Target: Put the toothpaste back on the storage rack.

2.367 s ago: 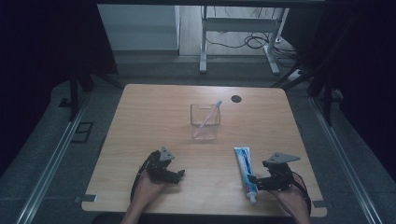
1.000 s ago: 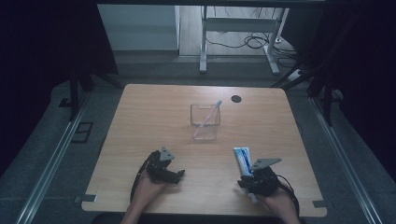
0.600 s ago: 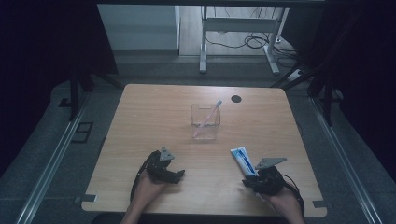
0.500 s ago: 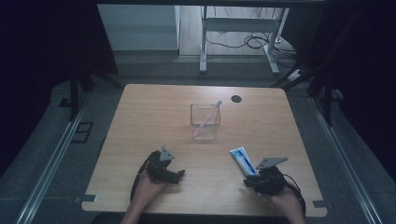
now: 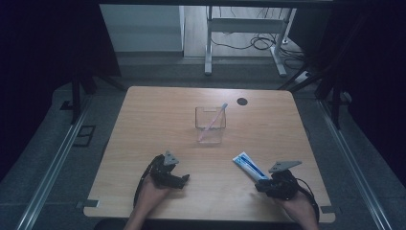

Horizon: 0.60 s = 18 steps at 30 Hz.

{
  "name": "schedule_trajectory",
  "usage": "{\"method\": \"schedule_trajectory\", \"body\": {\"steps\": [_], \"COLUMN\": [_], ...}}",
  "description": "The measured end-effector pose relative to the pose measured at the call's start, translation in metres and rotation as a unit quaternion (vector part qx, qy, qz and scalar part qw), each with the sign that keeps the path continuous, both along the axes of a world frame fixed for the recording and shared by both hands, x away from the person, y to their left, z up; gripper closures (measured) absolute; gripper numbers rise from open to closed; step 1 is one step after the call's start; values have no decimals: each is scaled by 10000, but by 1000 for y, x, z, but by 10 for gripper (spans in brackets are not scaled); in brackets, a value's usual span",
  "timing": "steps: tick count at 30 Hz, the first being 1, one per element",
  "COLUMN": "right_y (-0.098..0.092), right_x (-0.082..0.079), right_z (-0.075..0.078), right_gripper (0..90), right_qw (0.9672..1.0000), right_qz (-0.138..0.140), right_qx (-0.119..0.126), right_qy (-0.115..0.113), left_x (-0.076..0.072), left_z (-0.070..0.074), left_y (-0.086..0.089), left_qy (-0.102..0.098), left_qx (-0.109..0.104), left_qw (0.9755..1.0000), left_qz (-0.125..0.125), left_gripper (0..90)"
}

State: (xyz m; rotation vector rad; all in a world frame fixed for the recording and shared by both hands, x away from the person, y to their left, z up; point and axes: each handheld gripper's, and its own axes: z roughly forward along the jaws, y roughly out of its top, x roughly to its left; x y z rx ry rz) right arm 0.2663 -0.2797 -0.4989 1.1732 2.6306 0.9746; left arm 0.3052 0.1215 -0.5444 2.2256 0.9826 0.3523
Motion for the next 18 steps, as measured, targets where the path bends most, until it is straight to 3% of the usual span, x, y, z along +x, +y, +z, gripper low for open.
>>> {"method": "schedule_trajectory", "body": {"steps": [4, 10, 18], "right_y": [1, -3, -9], "right_x": [0, 2, 13], "right_z": [4, 18, 27], "right_gripper": [653, 590, 502], "right_qw": [10000, 9998, 9994], "right_qz": [9, -163, -344], "right_qx": [33, 22, -104], "right_qy": [10, -151, 26], "left_x": [0, 0, 0], "left_z": [0, 0, 0], "left_y": [0, 0, 0], "left_qy": [0, 0, 2], "left_qx": [-2, -9, -1], "left_qw": [10000, 10000, 10000], "left_qz": [3, 9, 3], "left_gripper": [60, 60, 60]}}
